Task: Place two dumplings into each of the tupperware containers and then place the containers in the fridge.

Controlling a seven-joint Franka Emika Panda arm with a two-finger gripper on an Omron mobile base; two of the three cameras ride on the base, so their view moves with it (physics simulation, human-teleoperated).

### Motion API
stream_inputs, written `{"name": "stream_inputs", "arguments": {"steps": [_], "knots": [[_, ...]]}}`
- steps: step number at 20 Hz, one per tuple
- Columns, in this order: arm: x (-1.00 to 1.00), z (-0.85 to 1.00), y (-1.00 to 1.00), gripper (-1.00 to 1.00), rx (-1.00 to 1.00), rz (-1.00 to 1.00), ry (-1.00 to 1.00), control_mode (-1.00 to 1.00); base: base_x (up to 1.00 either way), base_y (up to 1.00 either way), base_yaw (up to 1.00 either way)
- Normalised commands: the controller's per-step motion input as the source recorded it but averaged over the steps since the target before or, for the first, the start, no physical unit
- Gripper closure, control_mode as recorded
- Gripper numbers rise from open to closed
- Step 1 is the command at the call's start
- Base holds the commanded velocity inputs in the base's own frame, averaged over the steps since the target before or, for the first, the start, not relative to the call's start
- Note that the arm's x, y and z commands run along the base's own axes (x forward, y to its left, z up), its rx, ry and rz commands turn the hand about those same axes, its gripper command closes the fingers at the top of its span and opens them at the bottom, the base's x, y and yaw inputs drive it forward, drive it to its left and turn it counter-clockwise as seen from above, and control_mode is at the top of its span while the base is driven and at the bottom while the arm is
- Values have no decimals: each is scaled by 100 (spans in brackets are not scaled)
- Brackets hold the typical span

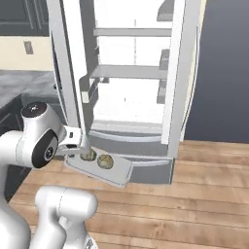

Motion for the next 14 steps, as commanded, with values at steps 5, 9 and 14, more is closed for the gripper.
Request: {"name": "stream_inputs", "arguments": {"steps": [5, 9, 14], "knots": [[0, 0, 0, 100, 0, 0, 0, 100, 72, 12, -28], [0, 0, 0, 100, 0, 0, 0, 100, 62, 0, -18], [0, 0, 0, 100, 0, 0, 0, 100, 67, 0, -7]]}}
